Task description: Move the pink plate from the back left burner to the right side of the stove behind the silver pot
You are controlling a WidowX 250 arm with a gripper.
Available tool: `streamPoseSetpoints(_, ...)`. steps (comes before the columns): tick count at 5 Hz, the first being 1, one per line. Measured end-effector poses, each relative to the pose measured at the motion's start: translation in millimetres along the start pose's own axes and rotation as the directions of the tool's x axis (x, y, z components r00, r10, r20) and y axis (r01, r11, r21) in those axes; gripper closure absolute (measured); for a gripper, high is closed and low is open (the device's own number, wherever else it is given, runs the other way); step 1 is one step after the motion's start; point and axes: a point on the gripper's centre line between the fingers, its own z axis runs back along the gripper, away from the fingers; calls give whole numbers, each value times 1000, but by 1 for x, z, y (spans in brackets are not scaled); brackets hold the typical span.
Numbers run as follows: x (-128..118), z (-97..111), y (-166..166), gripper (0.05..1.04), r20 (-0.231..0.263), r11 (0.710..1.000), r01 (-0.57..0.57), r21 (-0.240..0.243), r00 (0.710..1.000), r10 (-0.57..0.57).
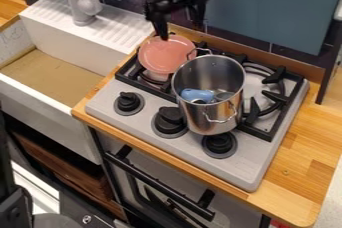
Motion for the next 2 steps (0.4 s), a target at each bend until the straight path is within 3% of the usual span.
streamPoseSetpoints(2,41,-3,-4,85,-17,999,-34,-7,999,34)
